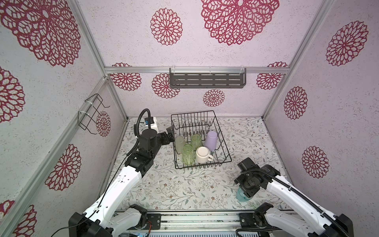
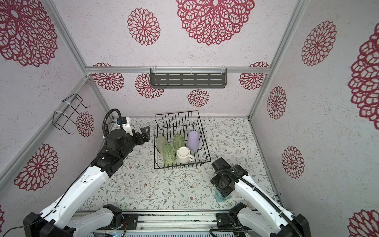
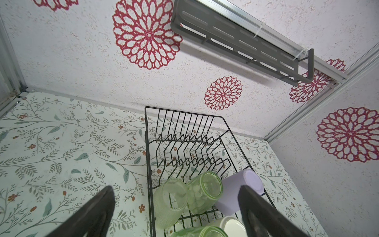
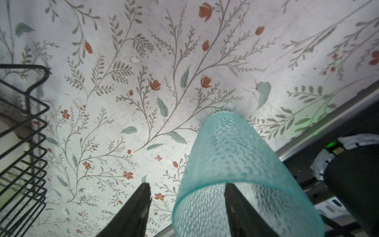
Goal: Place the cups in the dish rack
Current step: 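Lower the right gripper onto the teal cup and grasp it, then lift the teal cup toward the rack with the right gripper while the left gripper approaches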
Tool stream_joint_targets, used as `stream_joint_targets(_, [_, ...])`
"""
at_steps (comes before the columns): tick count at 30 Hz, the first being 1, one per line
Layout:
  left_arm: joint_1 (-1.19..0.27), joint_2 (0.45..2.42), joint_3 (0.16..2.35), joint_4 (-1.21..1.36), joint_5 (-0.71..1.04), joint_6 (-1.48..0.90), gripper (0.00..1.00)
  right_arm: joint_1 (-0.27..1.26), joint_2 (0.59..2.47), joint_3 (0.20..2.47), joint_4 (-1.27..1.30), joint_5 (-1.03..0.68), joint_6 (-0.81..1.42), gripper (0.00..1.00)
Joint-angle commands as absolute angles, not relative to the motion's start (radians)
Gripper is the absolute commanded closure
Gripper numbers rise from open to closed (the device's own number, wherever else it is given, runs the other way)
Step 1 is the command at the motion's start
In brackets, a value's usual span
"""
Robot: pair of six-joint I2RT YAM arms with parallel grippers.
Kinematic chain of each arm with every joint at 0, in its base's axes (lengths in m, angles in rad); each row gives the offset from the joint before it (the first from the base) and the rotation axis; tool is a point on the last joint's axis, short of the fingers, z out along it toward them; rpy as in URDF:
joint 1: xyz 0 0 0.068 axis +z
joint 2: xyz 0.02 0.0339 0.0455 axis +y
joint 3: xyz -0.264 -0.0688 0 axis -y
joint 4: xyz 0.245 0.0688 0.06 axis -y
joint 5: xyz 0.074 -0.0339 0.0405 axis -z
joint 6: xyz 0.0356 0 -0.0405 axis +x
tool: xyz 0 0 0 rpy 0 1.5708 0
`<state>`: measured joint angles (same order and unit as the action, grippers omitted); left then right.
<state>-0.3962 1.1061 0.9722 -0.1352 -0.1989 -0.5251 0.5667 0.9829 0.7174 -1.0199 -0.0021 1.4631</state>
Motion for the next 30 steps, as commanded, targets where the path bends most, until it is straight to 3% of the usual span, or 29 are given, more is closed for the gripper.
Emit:
stream_joint_targets(1, [-0.386,1.107,1.007,-0.141,-0.197,-0.524,0.03,0.568,1.006,0.693,-0.971,0.024,1.469,0.51])
stream_joint_targets(7, [-0.384,1.091,1.014,-0.155,-0.210,-0.496,0.03,0.568,1.038,0.725,-0.993,0.089,1.469,0.83])
stream_joint_targets(10, [-0.384,1.077,1.007,-0.152,-0.217,-0.500,0.03,0.568,1.046,0.768,-0.999,0.141,1.434,0.93])
stream_joint_targets(16, [-0.384,1.103,1.077,-0.234,-0.180,-0.487,0.03,0.568,1.050,0.879,-0.990,0.281,1.347,0.95])
stream_joint_targets(21, [-0.377,1.142,1.132,-0.272,-0.029,-0.463,0.03,0.567,1.005,0.994,-0.944,0.461,1.183,0.95])
stream_joint_targets(24, [-0.365,1.158,1.144,-0.244,0.142,-0.475,0.03,0.568,0.929,1.014,-0.801,0.491,1.007,0.95])
stream_joint_targets(30, [-0.366,1.204,1.126,0.013,0.580,-0.579,0.03,0.567,0.746,0.901,-0.279,0.453,0.746,0.97])
